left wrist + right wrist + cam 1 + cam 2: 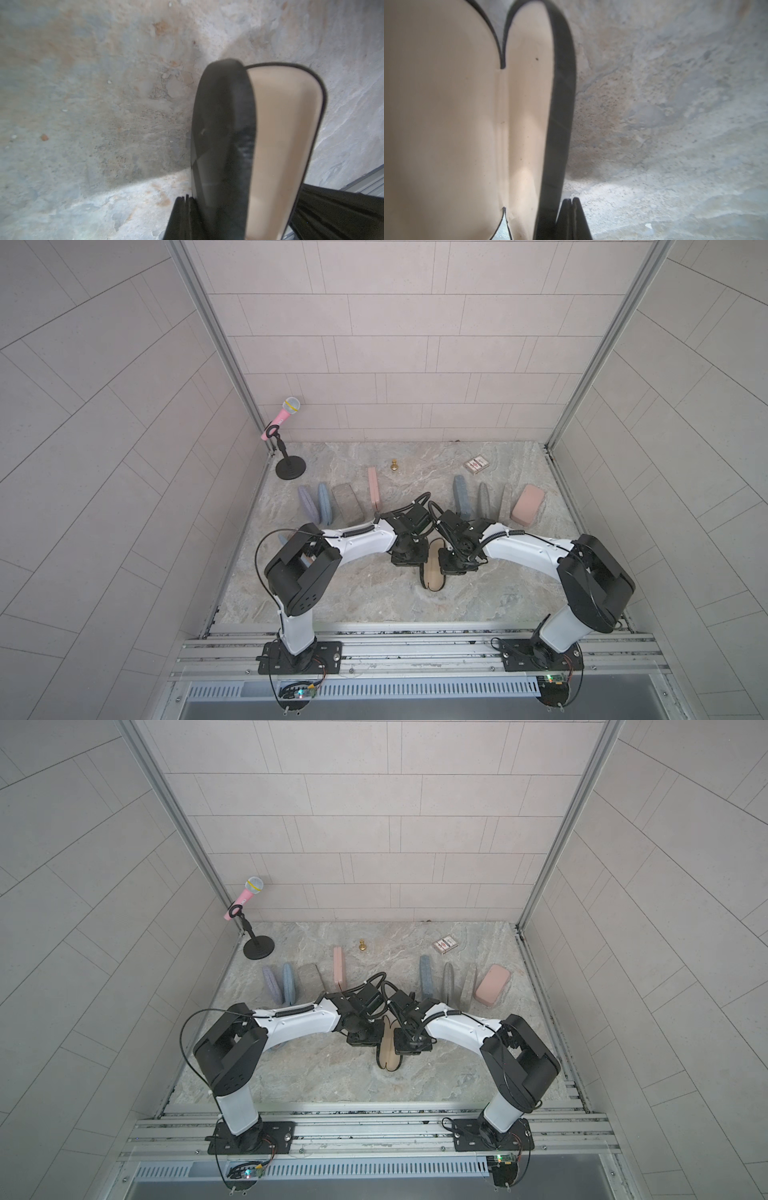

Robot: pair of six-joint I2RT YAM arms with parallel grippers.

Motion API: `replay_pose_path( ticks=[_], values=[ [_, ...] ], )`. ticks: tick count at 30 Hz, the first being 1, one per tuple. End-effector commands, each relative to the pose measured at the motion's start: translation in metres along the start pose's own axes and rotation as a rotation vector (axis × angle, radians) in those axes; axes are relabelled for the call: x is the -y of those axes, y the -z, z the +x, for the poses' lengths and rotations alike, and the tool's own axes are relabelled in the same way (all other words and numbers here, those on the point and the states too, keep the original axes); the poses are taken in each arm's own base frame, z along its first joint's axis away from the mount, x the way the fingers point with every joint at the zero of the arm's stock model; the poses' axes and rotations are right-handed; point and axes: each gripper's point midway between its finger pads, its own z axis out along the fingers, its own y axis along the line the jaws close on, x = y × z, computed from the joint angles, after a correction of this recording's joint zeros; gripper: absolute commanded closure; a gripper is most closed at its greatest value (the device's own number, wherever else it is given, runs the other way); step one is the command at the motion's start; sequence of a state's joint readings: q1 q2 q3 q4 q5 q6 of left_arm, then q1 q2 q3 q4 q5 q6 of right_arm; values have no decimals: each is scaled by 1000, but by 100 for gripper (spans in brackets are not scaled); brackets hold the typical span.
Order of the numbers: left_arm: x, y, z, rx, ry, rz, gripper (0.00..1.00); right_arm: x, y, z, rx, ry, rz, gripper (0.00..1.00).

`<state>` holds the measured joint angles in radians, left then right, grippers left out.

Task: Close the glasses case
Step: Close the glasses case at the center of the board.

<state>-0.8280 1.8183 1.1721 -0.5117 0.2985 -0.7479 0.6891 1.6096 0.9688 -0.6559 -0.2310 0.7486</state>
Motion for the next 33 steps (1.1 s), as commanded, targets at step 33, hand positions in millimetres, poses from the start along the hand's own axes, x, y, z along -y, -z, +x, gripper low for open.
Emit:
replay_pose_path(
  ticks=[33],
  values=[
    [44, 7, 1, -8, -80, 127, 100, -69, 27, -18, 97, 254, -259, 100]
  ],
)
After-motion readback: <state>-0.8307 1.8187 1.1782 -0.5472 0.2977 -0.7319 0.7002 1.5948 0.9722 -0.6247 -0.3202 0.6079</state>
